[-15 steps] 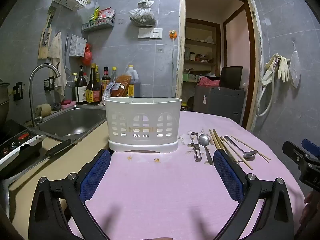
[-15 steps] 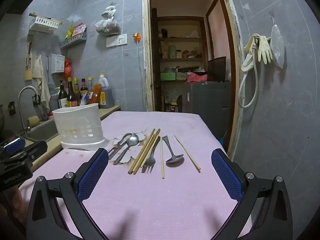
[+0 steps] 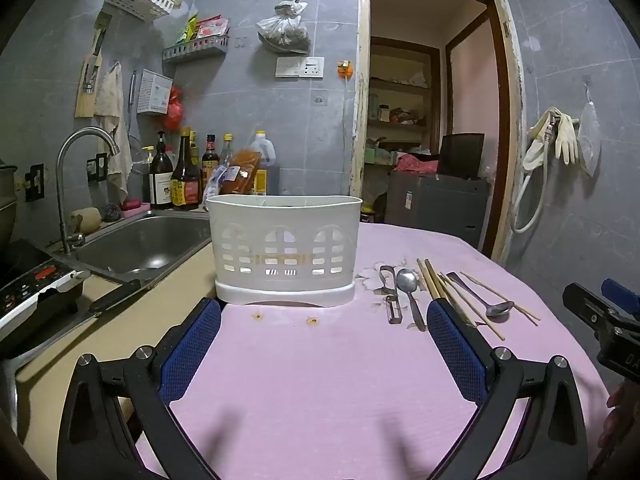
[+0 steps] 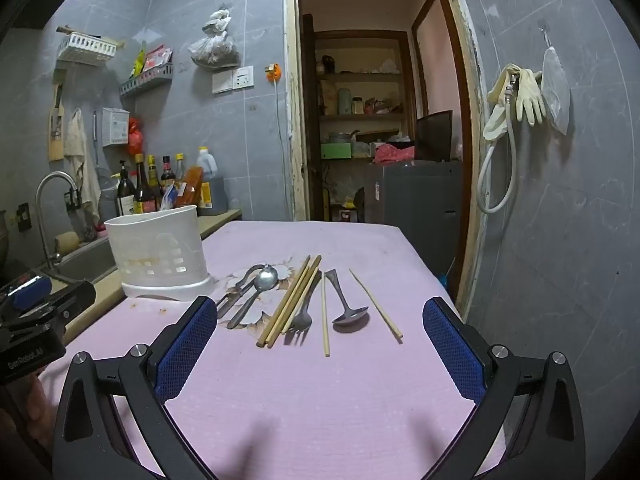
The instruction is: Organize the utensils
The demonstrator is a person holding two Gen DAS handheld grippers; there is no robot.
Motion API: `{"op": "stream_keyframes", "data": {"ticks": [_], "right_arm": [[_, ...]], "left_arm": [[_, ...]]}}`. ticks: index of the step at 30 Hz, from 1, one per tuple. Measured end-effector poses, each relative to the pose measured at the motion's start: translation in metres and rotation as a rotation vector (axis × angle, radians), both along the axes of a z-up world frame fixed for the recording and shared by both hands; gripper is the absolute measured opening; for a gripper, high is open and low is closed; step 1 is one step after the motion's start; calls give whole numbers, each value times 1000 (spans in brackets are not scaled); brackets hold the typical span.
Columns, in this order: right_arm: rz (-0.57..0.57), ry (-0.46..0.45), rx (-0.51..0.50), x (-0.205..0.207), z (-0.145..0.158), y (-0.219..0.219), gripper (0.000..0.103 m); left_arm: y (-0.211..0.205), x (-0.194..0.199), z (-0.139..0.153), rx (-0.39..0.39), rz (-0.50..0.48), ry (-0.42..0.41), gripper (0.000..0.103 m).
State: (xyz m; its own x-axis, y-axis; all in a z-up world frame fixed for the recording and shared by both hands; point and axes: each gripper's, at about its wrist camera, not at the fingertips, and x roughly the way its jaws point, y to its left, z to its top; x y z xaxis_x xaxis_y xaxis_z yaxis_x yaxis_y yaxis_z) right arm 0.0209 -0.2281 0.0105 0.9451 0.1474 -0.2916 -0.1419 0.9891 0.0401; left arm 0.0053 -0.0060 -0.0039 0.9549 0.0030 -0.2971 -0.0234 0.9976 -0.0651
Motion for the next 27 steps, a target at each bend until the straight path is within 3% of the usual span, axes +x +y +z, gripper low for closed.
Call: {"op": "stream_keyframes", "data": {"ticks": [27], "right_arm": [[-3, 10, 0, 6, -4, -1, 103]], "left_arm": [[5, -3, 2, -4, -1, 1, 101]]}}
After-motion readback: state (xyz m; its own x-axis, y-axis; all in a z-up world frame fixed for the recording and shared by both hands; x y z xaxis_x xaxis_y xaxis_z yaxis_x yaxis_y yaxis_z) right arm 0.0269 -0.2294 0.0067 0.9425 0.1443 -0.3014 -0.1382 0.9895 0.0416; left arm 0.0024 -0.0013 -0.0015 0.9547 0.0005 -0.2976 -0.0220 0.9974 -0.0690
